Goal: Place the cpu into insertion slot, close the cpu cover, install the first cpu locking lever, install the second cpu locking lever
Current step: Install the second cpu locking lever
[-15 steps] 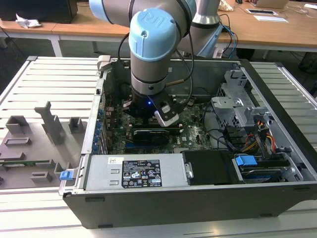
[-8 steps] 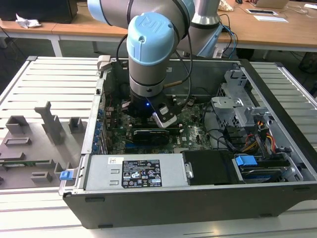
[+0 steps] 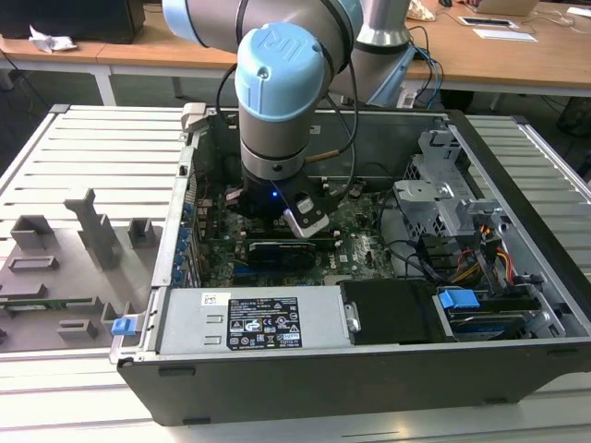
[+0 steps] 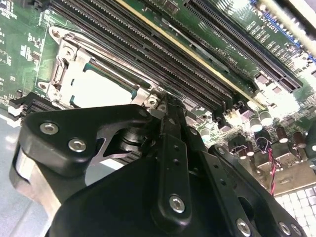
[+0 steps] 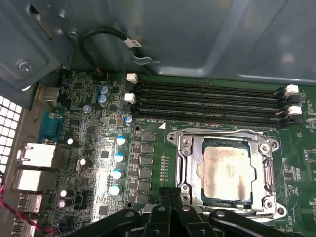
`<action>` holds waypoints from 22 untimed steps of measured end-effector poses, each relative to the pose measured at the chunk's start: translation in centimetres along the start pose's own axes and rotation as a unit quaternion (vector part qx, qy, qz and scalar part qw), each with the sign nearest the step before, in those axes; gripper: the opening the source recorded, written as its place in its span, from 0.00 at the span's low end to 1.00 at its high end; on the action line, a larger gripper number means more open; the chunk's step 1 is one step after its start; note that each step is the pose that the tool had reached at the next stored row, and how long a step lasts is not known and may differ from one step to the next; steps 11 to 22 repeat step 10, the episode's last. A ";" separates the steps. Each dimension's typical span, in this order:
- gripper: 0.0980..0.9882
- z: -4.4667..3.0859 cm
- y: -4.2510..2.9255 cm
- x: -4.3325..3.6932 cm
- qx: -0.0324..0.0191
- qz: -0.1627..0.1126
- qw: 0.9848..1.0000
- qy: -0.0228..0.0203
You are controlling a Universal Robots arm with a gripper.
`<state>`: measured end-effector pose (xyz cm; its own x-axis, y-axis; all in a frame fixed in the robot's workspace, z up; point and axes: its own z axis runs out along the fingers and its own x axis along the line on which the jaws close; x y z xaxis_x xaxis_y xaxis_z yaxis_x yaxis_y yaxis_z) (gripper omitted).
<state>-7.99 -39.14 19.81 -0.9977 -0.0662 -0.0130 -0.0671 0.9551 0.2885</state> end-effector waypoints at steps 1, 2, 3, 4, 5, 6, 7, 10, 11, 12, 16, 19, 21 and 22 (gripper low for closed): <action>0.01 -0.19 0.06 0.00 0.000 0.000 1.000 0.000; 0.01 -0.48 0.14 -0.01 0.000 0.000 1.000 0.000; 0.01 -0.62 0.19 -0.01 0.000 0.000 1.000 0.000; 0.01 -0.80 0.24 -0.01 0.000 0.000 1.000 0.000; 0.01 -0.99 0.30 -0.01 0.000 0.000 1.000 0.000; 0.01 -1.08 0.33 -0.02 0.000 0.000 1.000 0.000; 0.01 -1.16 0.35 -0.02 0.000 0.000 1.000 0.000; 0.01 -1.46 0.44 -0.02 0.000 0.000 1.000 0.000; 0.01 -1.46 0.44 -0.02 0.000 0.000 1.000 0.000; 0.01 -1.46 0.44 -0.02 0.000 0.000 1.000 0.000; 0.01 -1.46 0.44 -0.02 0.000 0.000 1.000 0.000; 0.01 -1.46 0.44 -0.02 0.000 0.000 1.000 0.000; 0.01 -1.46 0.44 -0.02 0.000 0.000 1.000 0.000; 0.01 -1.46 0.44 -0.02 0.000 0.000 1.000 0.000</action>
